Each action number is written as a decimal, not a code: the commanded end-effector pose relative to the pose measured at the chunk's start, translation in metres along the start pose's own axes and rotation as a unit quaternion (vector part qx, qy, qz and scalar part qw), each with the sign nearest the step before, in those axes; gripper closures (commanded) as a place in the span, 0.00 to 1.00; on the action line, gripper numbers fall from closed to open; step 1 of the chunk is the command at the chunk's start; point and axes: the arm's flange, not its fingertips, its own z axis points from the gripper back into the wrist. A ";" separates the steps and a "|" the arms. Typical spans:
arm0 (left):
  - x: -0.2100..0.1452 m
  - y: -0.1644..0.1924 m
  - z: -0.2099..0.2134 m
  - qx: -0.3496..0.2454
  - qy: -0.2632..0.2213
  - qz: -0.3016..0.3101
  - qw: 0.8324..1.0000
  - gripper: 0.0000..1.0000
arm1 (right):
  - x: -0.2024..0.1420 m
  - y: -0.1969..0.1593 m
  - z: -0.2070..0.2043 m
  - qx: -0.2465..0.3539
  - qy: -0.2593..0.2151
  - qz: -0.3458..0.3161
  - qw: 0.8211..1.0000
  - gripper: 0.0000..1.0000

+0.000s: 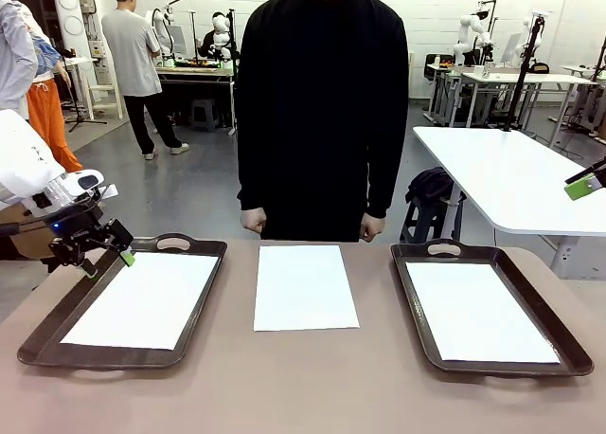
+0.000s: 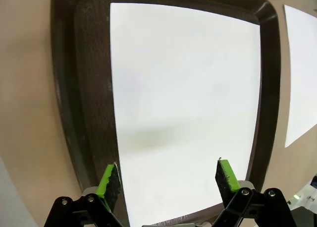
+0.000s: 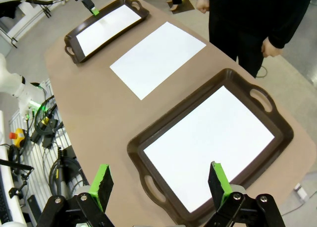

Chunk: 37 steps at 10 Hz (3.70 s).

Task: Sort the A4 documents.
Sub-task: Place the A4 Paper in the designated Handle tray, then receive the A4 Paper.

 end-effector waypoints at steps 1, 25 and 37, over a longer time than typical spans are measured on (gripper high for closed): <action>-0.007 -0.013 0.009 0.037 -0.004 0.002 0.999 0.00 | 0.000 0.000 -0.001 -0.001 0.000 0.000 1.000 0.00; -0.050 -0.133 0.113 -0.080 -0.185 -0.298 0.933 0.00 | 0.000 0.000 -0.001 -0.001 0.000 0.000 1.000 0.00; -0.106 -0.145 0.180 -0.109 -0.256 -0.380 0.882 0.00 | 0.000 0.000 -0.001 -0.001 0.000 0.000 1.000 0.00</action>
